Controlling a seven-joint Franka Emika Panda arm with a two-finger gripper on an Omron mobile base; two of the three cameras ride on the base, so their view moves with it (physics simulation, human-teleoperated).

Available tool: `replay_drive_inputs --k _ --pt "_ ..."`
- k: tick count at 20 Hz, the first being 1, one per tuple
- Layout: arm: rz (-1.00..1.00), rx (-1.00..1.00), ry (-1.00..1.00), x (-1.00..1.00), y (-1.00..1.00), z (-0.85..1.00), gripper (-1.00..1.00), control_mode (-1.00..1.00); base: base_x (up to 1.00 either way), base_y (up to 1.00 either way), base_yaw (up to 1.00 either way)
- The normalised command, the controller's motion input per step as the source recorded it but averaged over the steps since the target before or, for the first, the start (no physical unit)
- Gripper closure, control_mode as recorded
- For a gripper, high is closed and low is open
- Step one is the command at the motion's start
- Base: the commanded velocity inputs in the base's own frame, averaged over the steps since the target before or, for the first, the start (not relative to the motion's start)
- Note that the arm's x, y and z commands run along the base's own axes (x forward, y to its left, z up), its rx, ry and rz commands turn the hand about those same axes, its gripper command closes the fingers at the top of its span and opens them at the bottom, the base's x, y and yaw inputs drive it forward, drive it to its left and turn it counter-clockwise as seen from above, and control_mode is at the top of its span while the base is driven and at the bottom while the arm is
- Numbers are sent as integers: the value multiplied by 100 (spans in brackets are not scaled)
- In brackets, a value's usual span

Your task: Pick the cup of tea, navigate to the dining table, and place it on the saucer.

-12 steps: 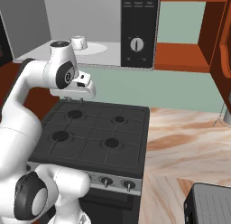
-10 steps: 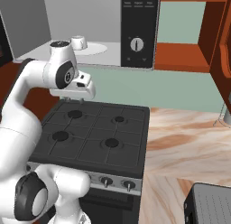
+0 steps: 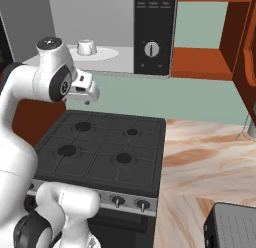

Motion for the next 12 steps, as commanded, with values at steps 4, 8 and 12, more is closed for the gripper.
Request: replay_drive_inputs --k 4,8,12 --pt "0 9 -22 0 1 100 -100 -100 0 0 0" --pt "0 12 -20 2 0 98 -100 -100 0 0 0" --pt "0 11 -20 31 0 86 -100 -100 0 0 0"
